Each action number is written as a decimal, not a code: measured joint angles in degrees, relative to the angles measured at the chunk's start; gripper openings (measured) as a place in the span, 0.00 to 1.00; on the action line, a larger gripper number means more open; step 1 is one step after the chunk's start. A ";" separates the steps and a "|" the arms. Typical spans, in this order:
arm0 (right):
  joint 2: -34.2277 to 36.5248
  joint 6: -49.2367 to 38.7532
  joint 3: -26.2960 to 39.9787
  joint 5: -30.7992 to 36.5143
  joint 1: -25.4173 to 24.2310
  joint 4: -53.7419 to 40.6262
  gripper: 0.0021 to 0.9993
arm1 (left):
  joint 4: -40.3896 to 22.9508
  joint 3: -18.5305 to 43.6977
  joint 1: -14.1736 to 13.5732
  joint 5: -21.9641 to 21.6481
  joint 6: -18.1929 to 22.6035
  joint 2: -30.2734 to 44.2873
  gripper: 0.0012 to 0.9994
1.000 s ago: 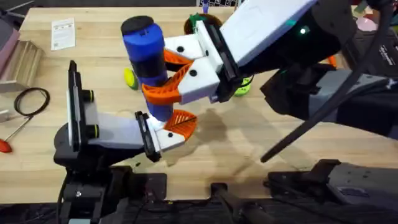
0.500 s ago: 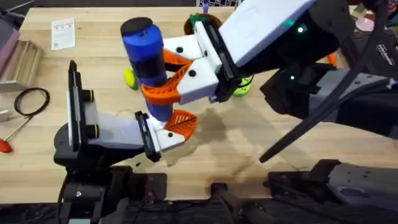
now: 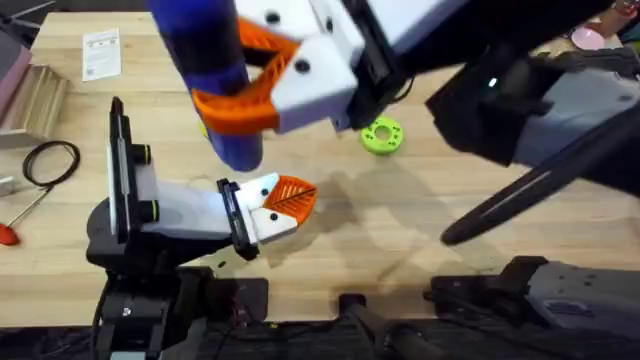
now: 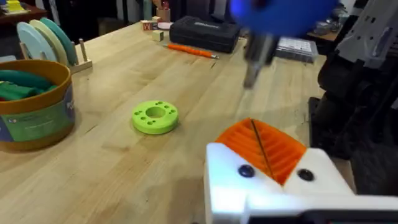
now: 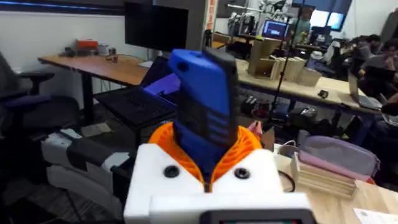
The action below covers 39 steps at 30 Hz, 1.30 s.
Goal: Pick up the gripper from the table and insert it into the empty holder that is missing its gripper. Then pick up a screw, insert it into the mounting hole, and use the screwdriver to tighten it. Finally, clean up the table by picking up the vegetable and placing it into the bucket.
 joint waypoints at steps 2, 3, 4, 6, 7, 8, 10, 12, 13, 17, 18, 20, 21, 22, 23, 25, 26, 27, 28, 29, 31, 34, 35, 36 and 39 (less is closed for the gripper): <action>0.00 -0.03 2.03 -0.79 -0.32 -2.34 0.02 | -0.02 0.00 0.00 0.00 0.00 -0.01 0.00; 0.00 -0.05 2.80 -1.04 -0.59 -3.43 0.02 | 0.00 0.00 0.00 0.00 0.00 0.01 0.00; 0.00 -0.06 3.34 -1.25 -0.91 -4.52 0.02 | 0.00 0.00 0.00 0.00 0.00 0.00 0.00; 0.00 -0.11 4.46 -1.60 -1.78 -8.09 0.02 | 0.00 0.00 0.00 0.00 0.00 -0.01 0.00; 0.00 -0.19 5.09 -1.82 -2.44 -10.76 0.02 | 0.00 0.00 0.00 0.00 0.00 0.01 0.00; 0.00 -0.40 5.64 -1.89 -3.17 -13.58 0.02 | 0.00 0.00 0.00 0.00 0.00 0.00 0.00; 0.00 -1.44 7.05 -1.57 -5.19 -21.99 0.02 | -0.02 0.00 0.00 0.00 0.00 -0.01 0.00; 0.00 -3.69 8.64 0.76 -7.55 -32.77 0.02 | -0.01 0.00 0.00 0.00 0.00 0.00 0.00; 0.00 -5.15 9.45 3.07 -8.85 -38.57 0.02 | -0.02 0.00 0.00 0.00 0.00 -0.01 0.00; 0.00 -13.62 13.00 17.85 -13.66 -60.55 0.02 | -0.01 0.00 0.00 0.00 0.00 -0.01 0.00; 0.00 -16.38 14.10 22.50 -14.94 -65.38 0.02 | 0.00 0.00 0.00 0.00 0.00 -0.01 0.00; 0.00 -21.53 15.84 30.41 -16.91 -71.56 0.02 | 0.00 0.00 0.00 0.00 0.00 -0.01 0.00; 0.00 -24.22 16.64 34.26 -17.78 -73.92 0.02 | 0.00 0.00 0.00 0.00 0.00 0.00 0.00; 0.00 -27.00 17.28 38.08 -18.68 -75.63 0.02 | 0.00 0.00 0.00 0.00 0.00 -0.01 0.00; -0.02 -29.52 17.70 41.25 -19.47 -77.02 0.02 | 0.00 0.00 0.00 0.00 0.00 0.01 0.00; -0.02 -36.09 18.43 48.15 -21.27 -81.07 0.02 | 0.00 0.00 0.00 0.00 0.00 0.01 0.00; -0.02 -39.26 18.56 50.88 -22.11 -83.46 0.02 | 0.00 0.00 0.00 0.00 0.00 -0.01 0.00; -0.02 -42.56 18.62 53.37 -23.09 -86.15 0.02 | 0.00 0.00 0.00 0.00 0.00 -0.01 0.00; 0.00 -45.66 18.62 55.61 -23.99 -88.85 0.02 | -0.01 0.00 0.00 0.00 0.00 -0.01 0.00; 0.01 -48.49 18.62 57.51 -24.93 -91.33 0.02 | -0.01 0.00 0.00 0.00 0.00 0.01 0.00; 0.32 -54.16 18.62 60.76 -27.15 -95.96 0.02 | 0.00 0.00 0.00 0.00 0.00 -0.01 0.00; 2.30 -61.15 18.62 63.83 -30.81 -100.37 0.02 | 0.00 0.00 0.00 0.00 0.00 -0.01 0.00; 3.41 -62.65 18.62 64.37 -32.04 -100.99 0.02 | -0.02 0.00 0.00 0.00 0.00 0.01 0.00; 4.90 -64.11 18.60 64.97 -33.56 -101.06 0.02 | 0.00 0.00 0.00 0.00 0.00 -0.01 0.00; 9.62 -67.64 18.48 65.80 -37.88 -100.66 0.02 | 0.00 0.00 0.00 0.00 0.00 -0.01 0.00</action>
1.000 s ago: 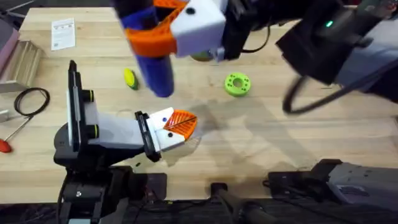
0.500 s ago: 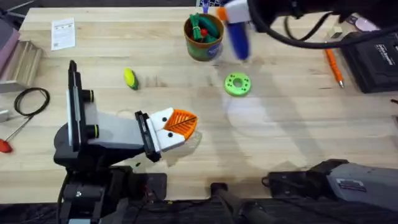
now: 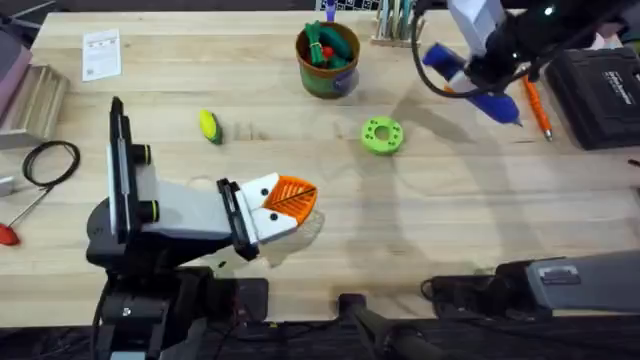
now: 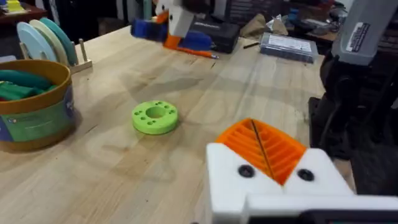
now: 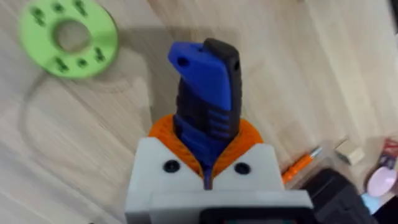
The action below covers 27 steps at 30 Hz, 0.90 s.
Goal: Pick up the gripper from the table and insert it into the empty holder that is missing its gripper. Then pick up a screw, insert it into the mounting hole, and use the screwdriver to tighten it. Finally, clean up the table by picking up the vegetable and placing it into the bucket.
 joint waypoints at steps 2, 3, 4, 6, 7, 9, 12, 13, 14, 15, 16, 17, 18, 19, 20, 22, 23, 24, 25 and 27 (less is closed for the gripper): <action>3.01 -2.18 -0.58 0.77 -2.77 0.09 0.02 | 0.00 0.00 0.00 0.00 0.00 0.00 0.00; 4.39 -3.31 -0.98 1.29 -4.03 0.10 0.02 | 0.00 0.00 0.00 0.00 0.00 0.00 0.00; 5.86 -4.67 -1.46 1.83 -5.34 0.08 0.02 | 0.00 0.00 0.00 0.00 0.00 0.02 0.00; 8.11 -7.19 -2.44 2.78 -7.54 0.23 0.02 | 0.00 0.00 0.00 0.00 0.00 0.01 0.00; 8.77 -8.20 -2.98 3.10 -8.30 0.60 0.02 | 0.00 0.00 0.00 0.00 0.00 0.01 0.00; 9.40 -9.84 -4.05 3.67 -9.21 2.21 0.02 | -0.02 0.00 0.00 0.00 0.00 0.00 0.00; 9.33 -11.35 -4.32 3.92 -9.29 3.33 0.02 | 0.00 0.00 0.00 0.00 0.00 0.02 0.00; 9.33 -11.64 -4.32 3.94 -9.23 3.45 0.03 | 0.00 0.00 0.00 0.00 0.00 0.02 0.00; 9.35 -11.72 -4.32 3.89 -9.18 3.41 0.10 | 0.00 0.00 0.00 0.00 0.00 0.01 0.00; 9.33 -12.02 -4.32 3.93 -9.12 3.33 0.23 | 0.00 0.00 0.00 0.00 0.00 0.00 0.00; 9.35 -12.23 -4.32 3.98 -9.10 3.34 0.38 | 0.00 0.00 0.00 0.00 0.00 0.00 0.00; 9.33 -12.35 -4.32 3.99 -9.10 3.45 0.51 | 0.00 0.00 0.00 0.00 0.00 0.00 0.00; 9.33 -12.49 -4.32 3.99 -9.10 3.55 0.66 | 0.00 0.00 0.00 0.00 0.00 0.01 0.00; 9.33 -12.52 -4.32 3.99 -9.08 3.55 0.82 | 0.00 0.00 0.00 0.00 0.00 0.00 0.00; 9.33 -12.68 -4.32 3.99 -9.08 3.53 0.93 | 0.00 0.00 0.00 0.00 0.02 0.00 0.00; 9.33 -12.45 -4.32 3.99 -9.03 3.57 0.97 | 0.00 0.00 0.00 0.00 0.00 0.00 0.00; 9.33 -12.22 -4.32 3.99 -9.00 3.56 0.97 | 0.00 0.00 0.00 0.00 0.00 0.00 0.00; 9.22 -11.83 -4.32 3.99 -8.92 3.56 0.97 | -0.02 0.00 0.00 -0.02 0.00 0.02 0.00; 8.92 -11.31 -4.32 3.96 -8.81 3.56 0.98 | 0.00 0.00 0.00 0.00 0.01 0.02 0.01; 7.47 -9.84 -4.32 3.54 -8.35 3.54 0.98 | 0.00 0.00 0.00 0.00 0.24 0.01 0.28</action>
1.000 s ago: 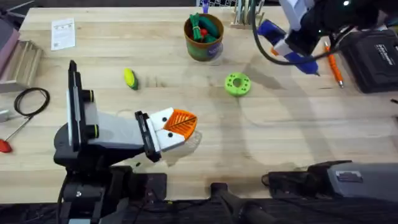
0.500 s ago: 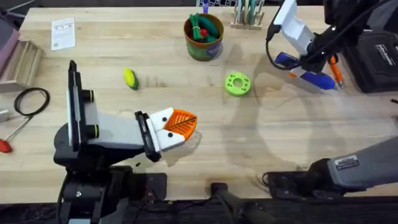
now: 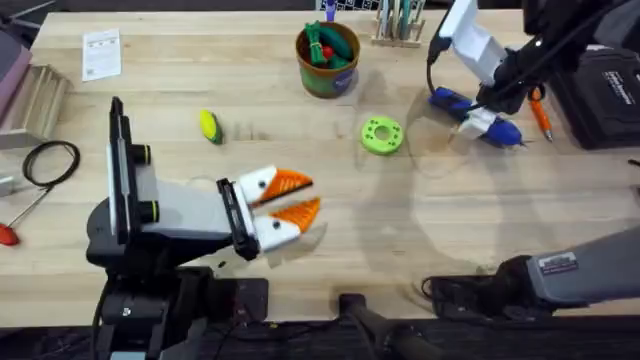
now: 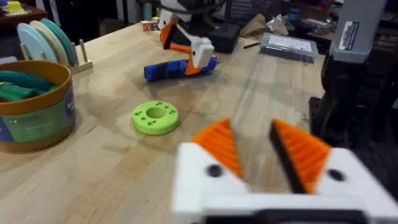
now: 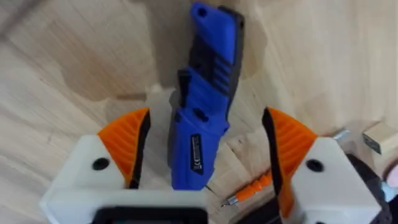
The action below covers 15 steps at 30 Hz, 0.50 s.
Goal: Pick up the gripper from the table and insert it into the empty holder that is missing its gripper. Then pick up a screw, insert it into the mounting hole, and use the screwdriver to tighten it. Finally, clean up the table by picking up the vegetable and placing it into the bucket.
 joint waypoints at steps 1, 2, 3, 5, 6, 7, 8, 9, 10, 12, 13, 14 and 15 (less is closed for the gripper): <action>-1.10 0.78 0.00 -0.48 0.34 0.02 0.98 | 0.00 0.00 0.00 0.00 -0.02 0.01 0.41; -2.40 1.80 0.00 -1.06 0.70 0.00 0.98 | 0.00 0.00 0.00 0.00 -0.02 -0.02 0.58; -4.01 2.93 0.00 -1.75 1.12 0.00 0.98 | 0.00 0.00 0.00 0.00 0.00 -0.02 0.73; -7.80 6.00 0.00 -3.20 1.87 0.17 0.98 | 0.00 0.00 0.00 0.00 -0.07 0.01 0.96; -9.82 8.17 0.00 -3.96 2.24 0.41 0.98 | 0.00 0.00 0.00 0.00 -0.06 -0.02 0.98; -11.45 10.38 0.00 -4.50 2.46 0.81 0.98 | 0.00 0.00 0.00 0.00 -0.06 -0.01 0.99; -13.44 13.84 0.00 -5.16 2.59 1.41 0.98 | 0.00 0.00 0.00 0.00 -0.04 0.01 0.99; -15.01 16.99 0.00 -5.68 2.60 1.93 0.98 | 0.00 0.00 0.00 -0.02 -0.04 -0.02 0.99; -16.51 20.58 0.00 -6.18 2.60 2.39 0.98 | 0.10 0.00 0.00 -0.06 -0.06 -0.02 0.99; -18.79 27.58 0.00 -7.03 2.60 2.77 0.98 | 0.76 -0.04 0.00 -0.67 -0.26 -0.02 0.99; -19.79 31.10 0.00 -7.34 2.60 2.72 0.98 | 1.51 -0.11 0.00 -1.38 -0.63 -0.02 0.99; -20.70 34.57 0.00 -7.59 2.60 2.61 0.98 | 2.34 -0.13 0.00 -2.12 -1.21 -0.02 0.99; -21.31 37.02 0.00 -7.78 2.60 2.41 0.98 | 2.84 -0.13 0.00 -2.88 -1.59 0.00 0.99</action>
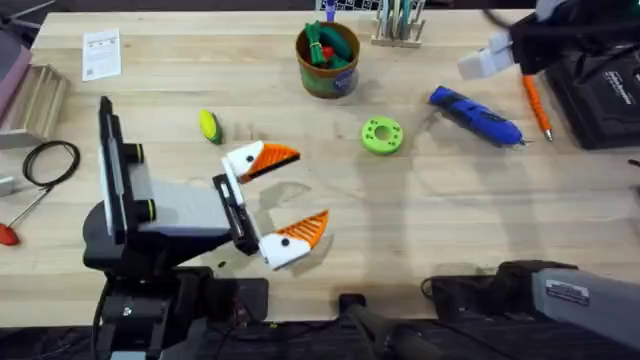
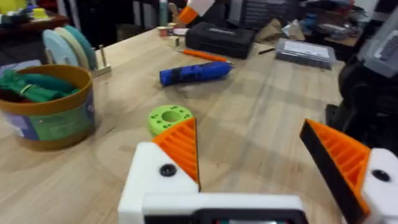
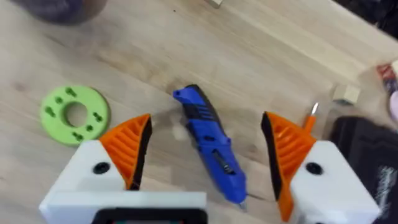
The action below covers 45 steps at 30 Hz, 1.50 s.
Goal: Pick up the gripper from the table and insert it into the empty holder that is missing its gripper. Then pick up a screw, insert it into the mounting hole, and use the screwdriver to tighten it. Finally, clean up the table by picking up the vegetable and placing it into the bucket.
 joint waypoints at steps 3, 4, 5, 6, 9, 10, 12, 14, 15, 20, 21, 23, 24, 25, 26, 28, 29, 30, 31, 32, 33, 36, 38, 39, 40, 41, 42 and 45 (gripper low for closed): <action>-1.62 7.52 0.00 -0.49 0.00 -2.12 0.99 | -0.34 0.18 0.19 -2.80 -0.88 -0.02 0.99; -2.00 9.65 0.00 -0.60 0.00 -2.85 0.99 | -2.21 0.83 0.38 -4.17 -1.13 0.00 0.99; -2.24 11.35 0.00 -0.67 0.00 -3.31 0.99 | -4.21 1.78 0.64 -5.56 -1.34 0.06 0.99; -2.44 13.10 0.00 -0.72 0.00 -3.84 0.99 | -7.06 3.34 1.01 -7.34 -1.26 0.38 0.99; -2.53 17.16 0.00 -0.87 0.00 -5.31 0.99 | -17.24 10.53 2.23 -12.76 0.22 3.58 0.99; -2.53 18.07 0.00 -0.87 0.00 -5.73 0.99 | -21.32 13.92 2.60 -14.79 1.16 5.54 0.99; -2.53 19.34 0.00 -0.87 0.00 -6.02 0.99 | -28.55 20.44 3.10 -19.32 3.53 9.82 0.99; -2.53 20.11 0.00 -0.87 0.00 -6.09 0.99 | -35.95 27.65 3.23 -25.10 5.57 15.40 0.99; -2.53 20.44 0.00 -0.87 0.00 -6.11 0.99 | -39.47 31.73 3.23 -28.59 6.41 18.98 0.99; -2.53 21.23 0.00 -0.87 0.00 -6.15 0.99 | -49.93 48.16 3.23 -42.02 8.51 35.50 0.99; -2.53 21.26 0.00 -0.87 0.00 -6.15 0.99 | -51.34 50.96 3.26 -43.68 8.70 38.72 0.99; -2.53 21.28 0.00 -0.87 0.00 -6.19 0.99 | -53.29 55.54 3.26 -45.18 8.67 44.18 0.99; -2.53 21.28 0.00 -0.87 0.00 -6.19 0.99 | -53.79 57.39 3.26 -45.47 8.37 46.60 0.99; -2.53 21.30 0.00 -0.87 0.00 -6.19 0.99 | -54.55 59.02 3.30 -45.79 8.13 48.67 0.99; -2.53 21.30 0.00 -0.87 0.00 -6.19 0.99 | -55.27 60.29 3.31 -46.27 7.92 50.28 0.99; -2.53 21.30 0.00 -0.87 0.00 -6.19 0.99 | -56.91 62.88 3.62 -48.21 6.91 53.46 0.99; -2.53 21.30 0.00 -0.87 0.00 -6.19 0.99 | -57.69 64.00 3.94 -49.59 5.65 54.83 0.99; -2.53 21.33 0.00 -0.87 0.00 -6.19 0.99 | -58.88 65.40 4.52 -51.32 3.87 56.56 0.99; -2.53 21.42 0.00 -0.87 0.00 -6.19 0.99 | -60.23 66.95 5.40 -53.10 1.82 58.62 0.99; -2.53 21.47 0.00 -0.87 0.00 -6.19 0.99 | -61.28 68.29 6.32 -54.53 0.10 60.66 0.99; -2.53 21.48 0.00 -0.87 0.00 -6.19 0.99 | -62.07 69.43 7.21 -55.59 -1.40 62.63 0.99; -2.53 21.50 0.00 -0.87 0.00 -6.19 0.99 | -62.95 72.91 9.94 -57.95 -5.38 70.22 0.99; -2.53 21.50 0.00 -0.87 0.00 -6.19 0.99 | -62.93 74.27 10.88 -58.92 -6.84 74.65 0.99; -2.53 21.50 0.00 -0.87 0.00 -6.19 0.99 | -62.93 74.80 11.11 -59.16 -7.43 76.84 0.99; -2.53 21.50 0.00 -0.87 0.00 -6.19 0.99 | -62.93 75.27 11.15 -59.45 -8.02 78.90 0.99; -2.53 21.50 0.00 -0.87 0.00 -6.19 0.99 | -62.90 75.71 11.15 -59.61 -8.66 81.20 0.99; -2.53 21.50 0.00 -0.87 0.00 -6.19 0.99 | -62.88 76.11 11.15 -59.82 -9.38 83.54 0.99; -2.53 21.50 0.00 -0.87 0.00 -6.19 0.99 | -62.65 76.83 11.10 -60.06 -11.76 90.09 0.99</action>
